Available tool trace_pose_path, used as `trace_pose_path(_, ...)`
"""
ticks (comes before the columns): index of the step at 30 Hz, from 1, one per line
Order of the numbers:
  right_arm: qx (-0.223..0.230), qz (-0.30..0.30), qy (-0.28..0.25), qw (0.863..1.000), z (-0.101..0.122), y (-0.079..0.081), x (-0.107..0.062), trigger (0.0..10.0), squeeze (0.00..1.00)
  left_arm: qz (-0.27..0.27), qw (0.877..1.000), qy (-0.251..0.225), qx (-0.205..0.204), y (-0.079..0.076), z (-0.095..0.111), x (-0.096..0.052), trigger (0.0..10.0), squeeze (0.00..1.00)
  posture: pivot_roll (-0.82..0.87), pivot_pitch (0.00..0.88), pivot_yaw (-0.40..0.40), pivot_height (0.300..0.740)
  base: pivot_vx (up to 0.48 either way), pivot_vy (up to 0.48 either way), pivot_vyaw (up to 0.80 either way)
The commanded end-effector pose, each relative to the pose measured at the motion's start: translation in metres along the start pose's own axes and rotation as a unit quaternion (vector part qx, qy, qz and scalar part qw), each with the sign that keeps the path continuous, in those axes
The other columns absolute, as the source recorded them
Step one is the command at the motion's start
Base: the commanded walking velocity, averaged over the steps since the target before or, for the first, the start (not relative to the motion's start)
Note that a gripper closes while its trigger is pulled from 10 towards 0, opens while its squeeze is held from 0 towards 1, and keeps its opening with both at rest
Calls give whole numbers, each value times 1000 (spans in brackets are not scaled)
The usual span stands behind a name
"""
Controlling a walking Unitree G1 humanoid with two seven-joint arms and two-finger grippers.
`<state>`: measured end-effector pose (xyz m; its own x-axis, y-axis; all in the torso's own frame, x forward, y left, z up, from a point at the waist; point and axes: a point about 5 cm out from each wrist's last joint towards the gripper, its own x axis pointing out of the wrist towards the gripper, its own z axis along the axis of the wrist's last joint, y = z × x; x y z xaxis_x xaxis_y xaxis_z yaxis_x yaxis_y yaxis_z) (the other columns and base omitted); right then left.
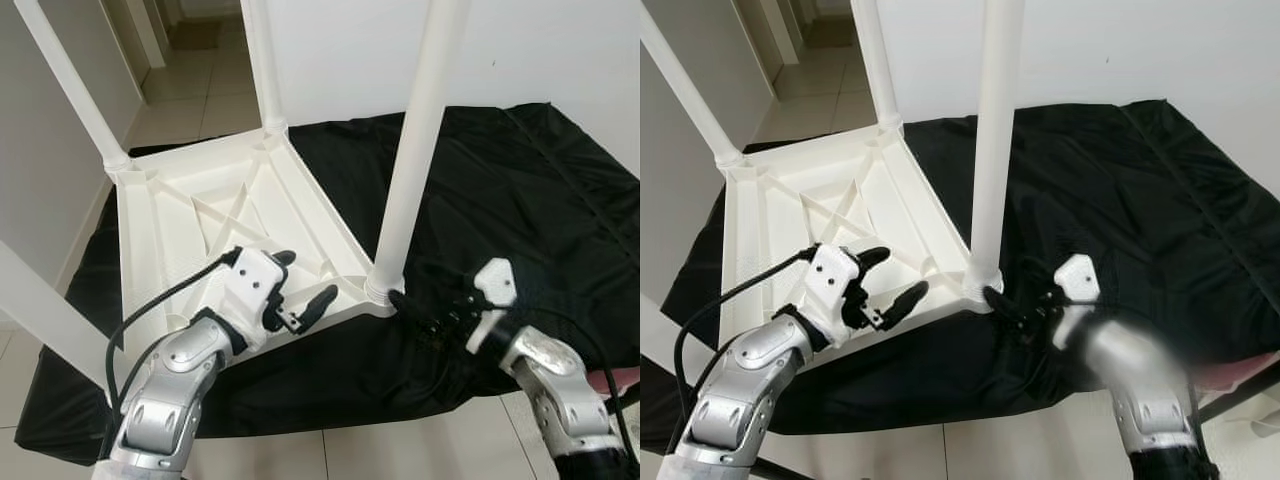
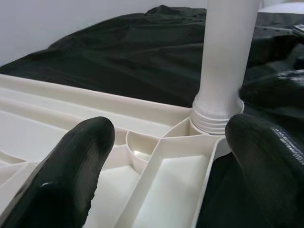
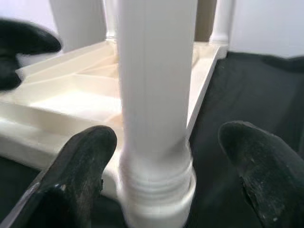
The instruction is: Building children table
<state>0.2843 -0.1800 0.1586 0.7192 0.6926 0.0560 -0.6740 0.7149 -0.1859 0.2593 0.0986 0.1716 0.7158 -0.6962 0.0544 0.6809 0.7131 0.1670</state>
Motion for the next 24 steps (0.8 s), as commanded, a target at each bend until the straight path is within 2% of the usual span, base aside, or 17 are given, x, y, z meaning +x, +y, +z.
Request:
trace_pose_path(1, 4, 11, 6, 1000, -5, 4, 4, 10000, 0, 58, 998, 4, 3, 5, 2, -2, 10000, 0, -52, 41, 88, 740, 0, 0, 0)
trace_pose_path(2, 4, 11, 6, 1000, -5, 4, 4, 10000, 0, 58, 998, 4, 3, 5, 2, -2, 10000, 0, -52, 41, 88, 740, 0, 0, 0)
trace_pose_path(5, 4, 27, 3, 1000, -5, 1, 24, 10000, 0, 41, 999, 2, 2, -2, 4, 2, 10000, 0, -43, 39, 80, 740, 0, 0, 0)
trace_pose_path(8, 6, 36, 7, 999, -6, -1, 32, 10000, 0, 41, 999, 7, 19, -3, 4, 3, 10000, 0, -41, 38, 80, 740, 0, 0, 0)
trace_pose_path(14, 4, 53, 8, 999, -7, -2, 48, 9843, 0, 31, 999, 11, 17, -9, 3, 6, 10000, 0, -34, 31, 68, 740, 0, 0, 0)
trace_pose_path(17, 4, 53, 9, 999, -7, -2, 49, 9843, 0, 30, 999, 11, 17, -10, 3, 6, 10000, 0, -34, 31, 68, 740, 0, 0, 0)
trace_pose_path(18, 3, 56, 11, 998, -9, -3, 50, 1765, 0, 24, 999, 9, 26, -12, 4, 8, 10000, 0, -29, 31, 62, 740, 0, 0, 0)
trace_pose_path(20, 3, 56, 11, 998, -9, -3, 50, 1765, 0, 24, 999, 9, 26, -12, 4, 8, 10000, 0, -29, 31, 62, 740, 0, 0, 0)
trace_pose_path(21, 2, 57, 15, 998, -10, -4, 51, 0, 0, 21, 999, 7, 24, -14, 3, 10, 10000, 0, -29, 36, 52, 740, 0, 0, 0)
trace_pose_path(24, 0, 54, 20, 998, -12, -5, 50, 0, 0, 18, 1000, 5, 23, -17, 2, 13, 10000, 0, -32, 41, 46, 740, 0, 0, 0)
